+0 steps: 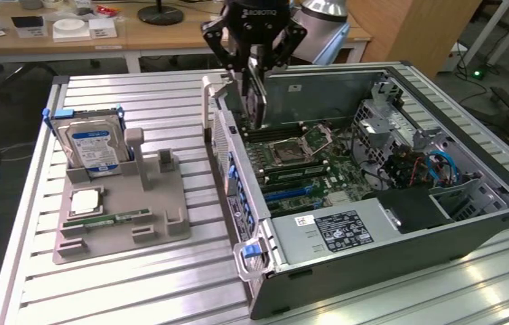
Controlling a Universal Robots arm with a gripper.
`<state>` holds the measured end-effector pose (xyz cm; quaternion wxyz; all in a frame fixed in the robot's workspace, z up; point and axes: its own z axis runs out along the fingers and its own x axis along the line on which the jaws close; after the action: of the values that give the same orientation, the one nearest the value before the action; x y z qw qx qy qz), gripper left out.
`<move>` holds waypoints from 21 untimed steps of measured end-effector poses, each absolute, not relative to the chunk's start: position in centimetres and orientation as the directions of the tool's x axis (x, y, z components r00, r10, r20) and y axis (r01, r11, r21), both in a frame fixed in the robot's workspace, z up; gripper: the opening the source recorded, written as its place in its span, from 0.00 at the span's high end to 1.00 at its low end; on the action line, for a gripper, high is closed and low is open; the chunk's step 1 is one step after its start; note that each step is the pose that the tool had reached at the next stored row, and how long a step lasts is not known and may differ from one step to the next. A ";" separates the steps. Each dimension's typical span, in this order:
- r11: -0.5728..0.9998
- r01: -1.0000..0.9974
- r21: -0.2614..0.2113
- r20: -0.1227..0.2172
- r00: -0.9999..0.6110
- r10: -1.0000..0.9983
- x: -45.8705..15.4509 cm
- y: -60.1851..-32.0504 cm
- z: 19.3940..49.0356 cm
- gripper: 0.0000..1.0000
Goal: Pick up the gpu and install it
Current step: 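Pick up the gpu and move the gpu toward the slot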
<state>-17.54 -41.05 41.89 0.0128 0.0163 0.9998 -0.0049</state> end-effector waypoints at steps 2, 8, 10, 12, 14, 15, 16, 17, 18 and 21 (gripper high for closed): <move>0.999 0.033 -0.009 -0.026 -0.999 0.032 -16.6 -41.0 41.9 0.73; 0.999 0.033 -0.009 -0.026 -0.999 0.032 -14.0 -41.0 41.9 0.73; 0.999 0.033 -0.009 -0.026 -0.999 0.032 -13.3 -41.0 41.9 0.73; 0.999 0.033 -0.009 -0.026 -0.999 0.032 -12.6 -41.0 41.9 0.73; 0.999 0.033 -0.009 -0.026 -0.999 0.032 -11.4 -41.0 41.9 0.73; 0.999 0.033 -0.009 -0.026 -0.999 0.032 -11.1 -41.0 41.9 0.73; 0.999 0.033 -0.009 -0.026 -0.999 0.032 -10.8 -41.0 41.9 0.73; 0.999 0.033 -0.009 -0.026 -0.999 0.032 -10.5 -41.0 41.9 0.73; 0.999 0.033 -0.009 -0.026 -0.999 0.032 -10.1 -41.0 41.9 0.73; 0.999 0.033 -0.009 -0.026 -0.999 0.032 -9.2 -41.0 41.8 0.73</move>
<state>-9.23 -41.05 41.85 0.0127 0.0163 0.9998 -0.0049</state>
